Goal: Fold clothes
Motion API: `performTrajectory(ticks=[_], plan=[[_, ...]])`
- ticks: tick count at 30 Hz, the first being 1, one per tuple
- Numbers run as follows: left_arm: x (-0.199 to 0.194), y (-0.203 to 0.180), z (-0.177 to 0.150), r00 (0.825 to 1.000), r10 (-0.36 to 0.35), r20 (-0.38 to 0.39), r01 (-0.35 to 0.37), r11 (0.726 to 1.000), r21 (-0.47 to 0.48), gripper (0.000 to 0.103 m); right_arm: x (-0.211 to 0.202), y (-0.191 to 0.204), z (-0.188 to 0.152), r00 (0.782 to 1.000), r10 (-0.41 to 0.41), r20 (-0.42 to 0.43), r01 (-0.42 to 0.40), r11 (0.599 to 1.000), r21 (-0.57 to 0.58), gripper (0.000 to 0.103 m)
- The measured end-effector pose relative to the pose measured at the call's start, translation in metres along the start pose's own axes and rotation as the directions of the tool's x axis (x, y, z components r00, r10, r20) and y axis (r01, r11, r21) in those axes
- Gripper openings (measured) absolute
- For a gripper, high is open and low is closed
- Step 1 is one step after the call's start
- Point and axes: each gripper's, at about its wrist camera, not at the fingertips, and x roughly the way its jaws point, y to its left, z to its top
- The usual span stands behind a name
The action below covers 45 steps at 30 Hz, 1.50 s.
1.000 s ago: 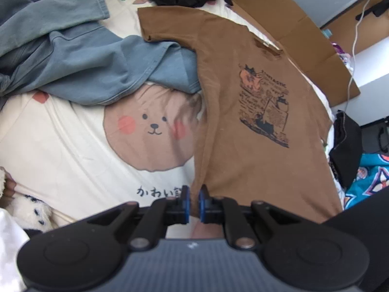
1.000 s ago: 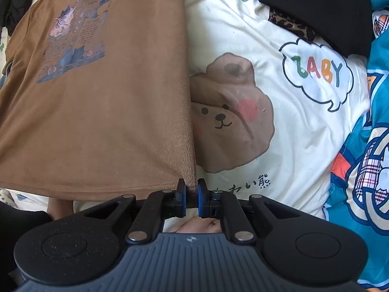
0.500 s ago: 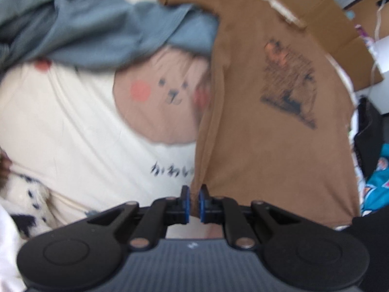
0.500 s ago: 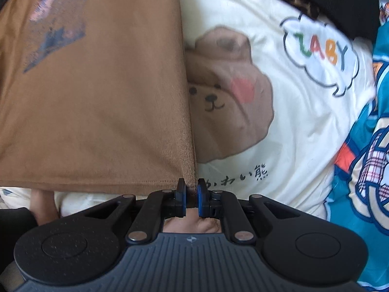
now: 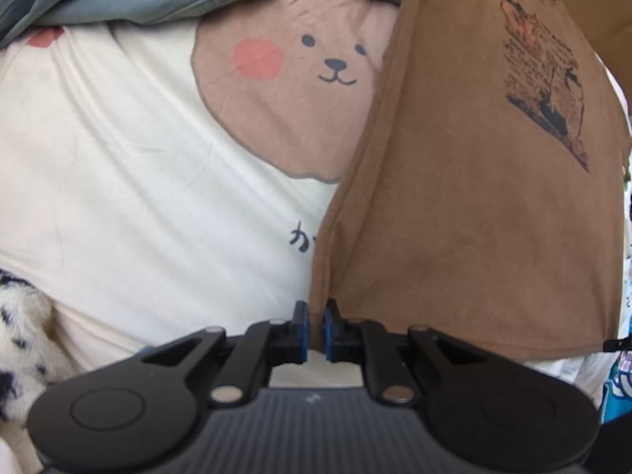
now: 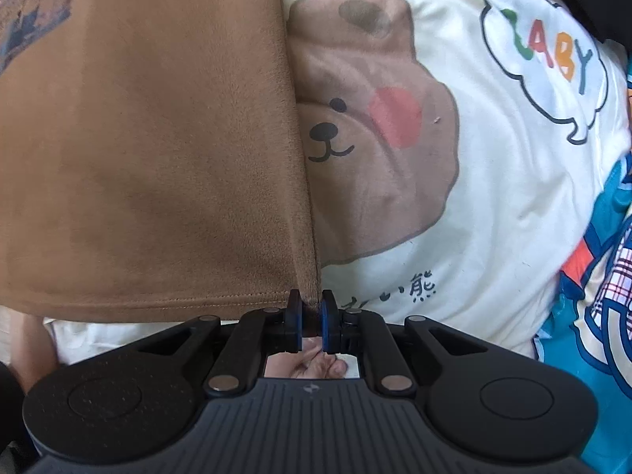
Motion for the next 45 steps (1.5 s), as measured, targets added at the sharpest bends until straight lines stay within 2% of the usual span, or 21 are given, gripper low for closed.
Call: performTrajectory(ticks=[8, 10, 12, 16, 19, 24, 26, 28, 30, 32, 35, 39, 45], plan=[[0.015, 0.000, 0.002, 0.999, 0.053, -0.010, -0.052, 0.998, 0.027, 0.011, 0.028, 0.006, 0.003, 1.000, -0.019, 0.004, 0.019, 1.000, 0.005, 0.009], [0.011, 0.001, 0.001, 0.997, 0.072, -0.009, -0.072, 0.997, 0.034, 0.013, 0.033, 0.002, 0.003, 1.000, -0.027, 0.009, 0.027, 0.999, 0.029, 0.023], [0.008, 0.002, 0.001, 0.996, 0.092, -0.007, -0.092, 0.995, 0.040, 0.015, 0.034, -0.003, 0.000, 1.000, -0.022, 0.011, 0.021, 0.998, 0.056, 0.030], [0.001, 0.004, -0.001, 0.991, 0.131, -0.004, -0.131, 0.990, 0.053, 0.016, 0.022, -0.004, -0.004, 0.999, -0.028, 0.019, 0.027, 0.999, 0.044, 0.031], [-0.011, 0.012, -0.001, 0.987, 0.164, 0.003, -0.164, 0.986, 0.040, 0.015, 0.004, -0.004, -0.005, 0.998, -0.040, 0.047, 0.039, 0.999, 0.019, 0.038], [-0.038, 0.029, 0.001, 0.989, 0.138, 0.052, -0.137, 0.990, -0.011, 0.016, -0.027, -0.006, -0.006, 0.993, -0.045, 0.110, 0.046, 0.999, -0.009, 0.039], [-0.050, 0.031, 0.004, 0.992, 0.093, 0.082, -0.091, 0.995, -0.030, 0.017, -0.040, -0.008, -0.005, 0.991, -0.036, 0.132, 0.037, 0.999, -0.009, 0.039], [-0.063, 0.023, 0.010, 0.992, 0.062, 0.114, -0.059, 0.998, -0.029, 0.020, -0.058, -0.013, -0.004, 0.987, -0.013, 0.159, 0.014, 1.000, -0.005, 0.039], [-0.075, 0.004, 0.018, 0.988, 0.046, 0.145, -0.045, 0.999, -0.012, 0.029, -0.077, -0.016, -0.002, 0.983, 0.025, 0.184, -0.025, 1.000, -0.001, 0.039], [-0.091, -0.007, 0.030, 0.983, 0.026, 0.182, -0.029, 0.999, 0.015, 0.041, -0.100, -0.017, 0.001, 0.974, 0.051, 0.219, -0.044, 0.998, -0.036, 0.039], [-0.117, -0.022, 0.045, 0.970, -0.001, 0.243, -0.013, 0.998, 0.055, 0.047, -0.134, -0.013, -0.001, 0.958, 0.069, 0.280, -0.049, 0.996, -0.078, 0.040], [-0.157, -0.039, 0.058, 0.951, -0.041, 0.307, 0.009, 0.994, 0.104, 0.052, -0.180, -0.006, 0.008, 0.931, 0.098, 0.351, -0.063, 0.992, -0.110, 0.047], [-0.196, -0.062, 0.075, 0.927, -0.056, 0.370, -0.014, 0.983, 0.182, 0.053, -0.221, -0.017, 0.012, 0.911, 0.101, 0.400, -0.056, 0.991, -0.123, 0.048]])
